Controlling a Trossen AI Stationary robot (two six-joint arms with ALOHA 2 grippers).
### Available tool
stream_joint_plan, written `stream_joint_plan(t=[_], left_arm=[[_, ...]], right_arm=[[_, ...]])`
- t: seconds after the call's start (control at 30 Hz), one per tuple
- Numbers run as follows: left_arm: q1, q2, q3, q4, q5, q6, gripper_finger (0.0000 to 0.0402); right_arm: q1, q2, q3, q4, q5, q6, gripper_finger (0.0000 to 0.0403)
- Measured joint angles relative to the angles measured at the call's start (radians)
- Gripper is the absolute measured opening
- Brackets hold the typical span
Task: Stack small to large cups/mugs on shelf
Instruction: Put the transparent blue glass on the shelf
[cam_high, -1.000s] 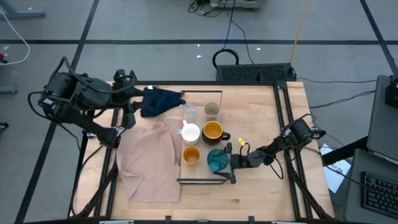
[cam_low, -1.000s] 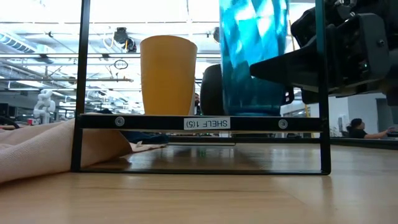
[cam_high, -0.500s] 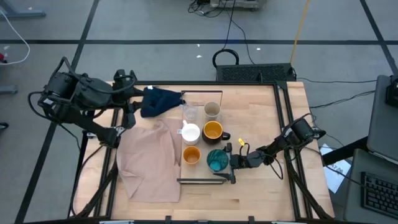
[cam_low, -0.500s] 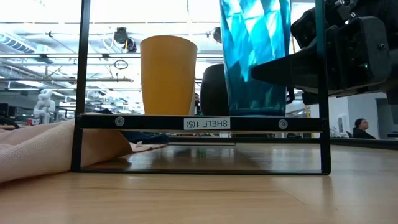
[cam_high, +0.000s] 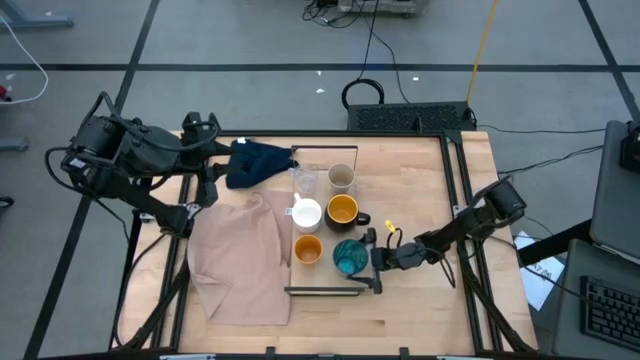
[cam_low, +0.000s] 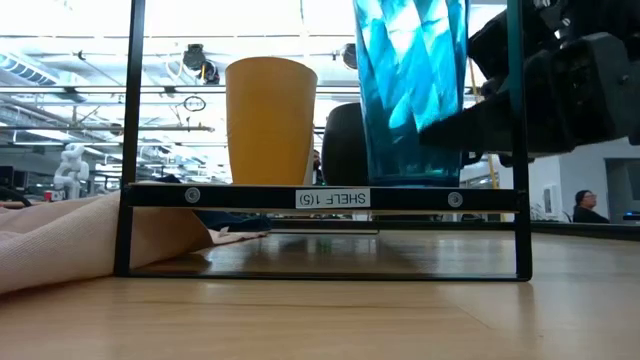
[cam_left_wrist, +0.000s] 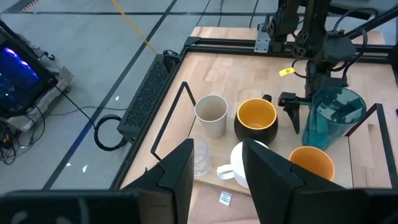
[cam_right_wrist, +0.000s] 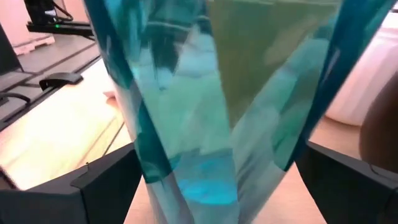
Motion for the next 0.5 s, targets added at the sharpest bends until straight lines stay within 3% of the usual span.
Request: stream_joint_plan(t=[0.5], left_arm=[[0.000, 0.000, 0.000, 0.000, -0.002, 0.000, 0.0138]], right_arm=[[0.005, -0.178, -0.027, -0.239, 0.001, -0.018, 0.0400]])
